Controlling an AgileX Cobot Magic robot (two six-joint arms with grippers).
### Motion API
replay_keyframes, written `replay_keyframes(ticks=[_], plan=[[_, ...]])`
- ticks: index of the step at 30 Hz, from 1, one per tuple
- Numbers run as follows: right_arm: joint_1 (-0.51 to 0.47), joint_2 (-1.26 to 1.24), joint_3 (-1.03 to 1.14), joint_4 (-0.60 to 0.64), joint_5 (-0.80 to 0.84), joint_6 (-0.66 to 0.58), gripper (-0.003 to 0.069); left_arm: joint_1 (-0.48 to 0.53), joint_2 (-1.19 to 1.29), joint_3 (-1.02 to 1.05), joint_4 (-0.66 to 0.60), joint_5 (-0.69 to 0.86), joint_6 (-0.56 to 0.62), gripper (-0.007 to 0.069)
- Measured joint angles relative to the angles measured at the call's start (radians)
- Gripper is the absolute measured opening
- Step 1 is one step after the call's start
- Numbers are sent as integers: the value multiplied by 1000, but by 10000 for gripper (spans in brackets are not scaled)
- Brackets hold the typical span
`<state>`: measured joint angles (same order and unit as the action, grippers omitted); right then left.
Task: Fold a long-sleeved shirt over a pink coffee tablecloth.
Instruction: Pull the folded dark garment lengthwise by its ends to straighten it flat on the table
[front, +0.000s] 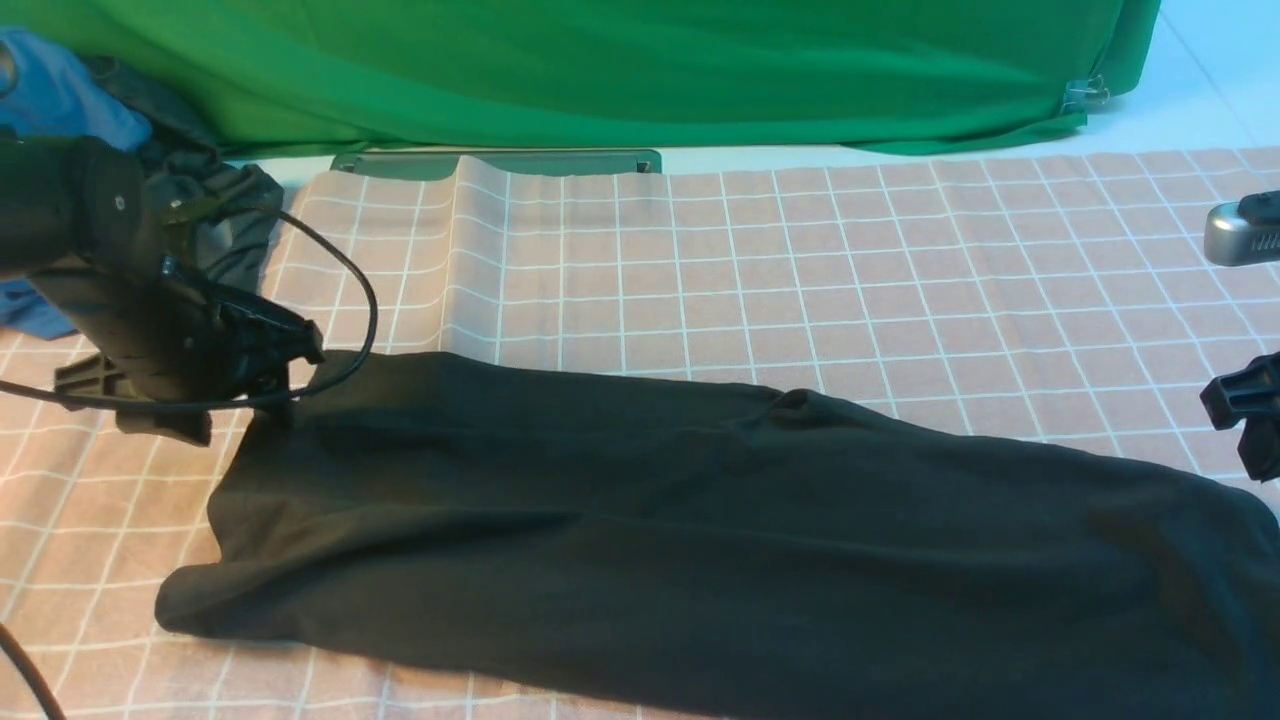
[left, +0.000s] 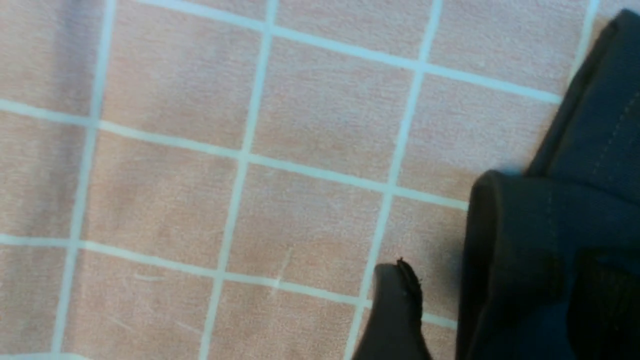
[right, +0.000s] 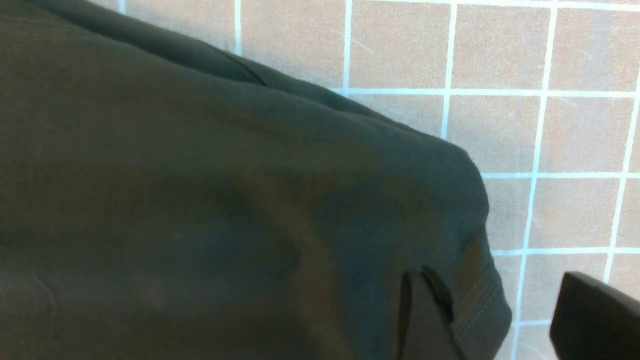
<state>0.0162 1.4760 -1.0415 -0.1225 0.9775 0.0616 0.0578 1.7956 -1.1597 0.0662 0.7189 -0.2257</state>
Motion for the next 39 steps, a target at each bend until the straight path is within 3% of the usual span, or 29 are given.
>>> replay_keyframes(ticks=[6,10,12,13,14,16,18,32,39], plan=[[0,0,0,0,-5,3,386,0,19,-1,-66,5,21,440],[0,0,0,0,-6,6,386,0,53,-1,-140,28,103,395],[0,0,0,0,-6,7,386,0,60,-2,-164,34,117,322],[0,0,0,0,-6,7,386,0,56,-9,-171,43,128,248],[0,0,0,0,-6,7,386,0,56,-10,-172,47,131,237],[0,0,0,0,-6,7,386,0,34,-30,-177,65,137,94],[0,0,0,1,-8,8,386,0,11,-43,-178,77,147,46],[0,-2,0,43,-43,7,386,0,-21,-141,-280,141,148,46],[0,-2,0,44,-47,7,386,0,-20,-142,-249,154,146,78]])
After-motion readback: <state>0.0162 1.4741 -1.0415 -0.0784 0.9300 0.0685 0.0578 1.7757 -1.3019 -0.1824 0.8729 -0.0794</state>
